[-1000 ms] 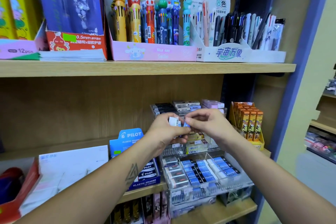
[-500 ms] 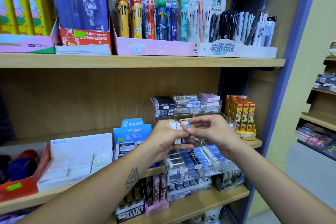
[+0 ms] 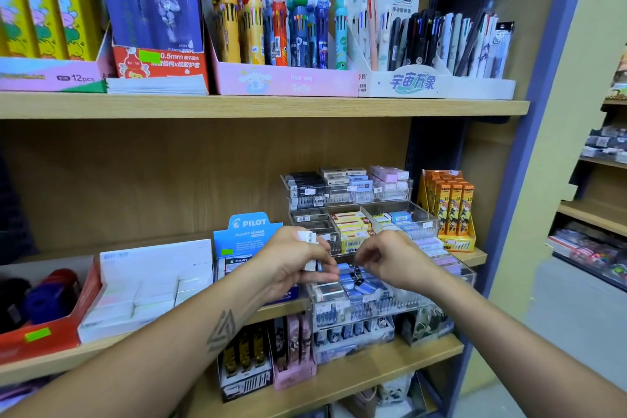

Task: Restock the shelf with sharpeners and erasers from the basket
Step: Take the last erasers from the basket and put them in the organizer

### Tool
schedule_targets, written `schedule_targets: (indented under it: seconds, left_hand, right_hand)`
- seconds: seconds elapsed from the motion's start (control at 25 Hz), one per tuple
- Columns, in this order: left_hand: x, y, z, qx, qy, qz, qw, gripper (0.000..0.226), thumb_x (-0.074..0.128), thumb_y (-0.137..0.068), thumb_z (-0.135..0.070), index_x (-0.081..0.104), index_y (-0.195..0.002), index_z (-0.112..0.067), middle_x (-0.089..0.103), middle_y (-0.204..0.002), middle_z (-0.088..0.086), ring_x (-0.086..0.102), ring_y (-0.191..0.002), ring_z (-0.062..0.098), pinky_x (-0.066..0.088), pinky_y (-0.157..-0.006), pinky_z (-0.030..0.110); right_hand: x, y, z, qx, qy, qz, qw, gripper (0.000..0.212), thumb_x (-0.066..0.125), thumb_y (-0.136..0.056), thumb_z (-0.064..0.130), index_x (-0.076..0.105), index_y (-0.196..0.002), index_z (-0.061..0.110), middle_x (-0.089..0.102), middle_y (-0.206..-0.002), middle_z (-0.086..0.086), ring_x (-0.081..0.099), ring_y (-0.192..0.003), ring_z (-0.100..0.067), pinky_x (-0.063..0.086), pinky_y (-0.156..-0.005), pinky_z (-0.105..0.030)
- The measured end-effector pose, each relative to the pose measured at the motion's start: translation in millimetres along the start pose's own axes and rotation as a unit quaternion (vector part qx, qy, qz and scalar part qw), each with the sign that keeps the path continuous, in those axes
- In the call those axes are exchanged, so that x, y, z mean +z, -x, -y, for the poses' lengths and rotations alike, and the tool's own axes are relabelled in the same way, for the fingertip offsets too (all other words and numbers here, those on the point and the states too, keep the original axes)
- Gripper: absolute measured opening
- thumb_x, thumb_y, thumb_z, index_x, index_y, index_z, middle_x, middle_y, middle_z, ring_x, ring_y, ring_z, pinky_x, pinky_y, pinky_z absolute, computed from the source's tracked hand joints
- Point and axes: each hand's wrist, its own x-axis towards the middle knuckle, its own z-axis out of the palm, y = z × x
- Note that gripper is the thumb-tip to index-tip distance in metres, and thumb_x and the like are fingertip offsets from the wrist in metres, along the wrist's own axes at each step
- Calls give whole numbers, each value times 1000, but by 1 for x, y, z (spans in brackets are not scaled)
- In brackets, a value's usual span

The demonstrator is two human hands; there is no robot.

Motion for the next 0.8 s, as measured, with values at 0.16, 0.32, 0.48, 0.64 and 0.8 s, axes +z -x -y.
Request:
schedule_targets:
  seconds: [0.16, 0.32, 0.48, 0.64, 0.8]
  left_hand:
    - [-1, -1, 2, 2, 0, 0, 1000, 18, 58, -86, 16, 58, -100, 4, 66, -84, 32, 71, -72, 37, 62, -60, 37]
    - [3, -5, 4, -4, 6, 2, 1000, 21, 58, -85, 17, 58, -102, 5, 66, -82, 31, 70, -68, 34, 61, -58, 35]
    - [2, -7, 4, -31, 58, 2, 998, 34, 61, -84, 14, 52, -117, 9, 65, -87, 30, 69, -64, 31, 61, -58, 35]
    - [-4, -3, 0, -67, 132, 33, 988, 33, 51, -87, 15, 54, -119, 12, 64, -110, 34, 69, -79, 35, 62, -65, 39]
    - [-8, 3, 0, -81, 167, 68, 980, 46, 39, -87, 18, 37, -133, 14, 63, -107, 43, 70, -89, 47, 62, -67, 43]
  right_hand:
    - [-17, -7, 4, 33, -24, 111, 993, 11, 78, -81, 15, 79, -92, 20, 75, -85, 5, 68, -77, -6, 53, -70, -19]
    - [-17, -10, 18, 56, 14, 191, 980, 19, 81, -77, 25, 75, -94, 22, 73, -74, 3, 64, -61, -8, 50, -54, -19]
    - [-14, -14, 15, 134, -112, 95, 980, 11, 69, -82, 6, 79, -89, 6, 73, -65, -5, 71, -61, -17, 62, -67, -30]
    - [-4, -15, 16, 212, -219, 68, 950, 10, 75, -83, 1, 73, -86, -8, 73, -79, -22, 75, -75, -30, 62, -77, -41]
    - [-3, -16, 22, 217, -206, 84, 950, 13, 76, -85, 9, 67, -88, 0, 71, -76, -16, 72, -62, -24, 61, -65, -32]
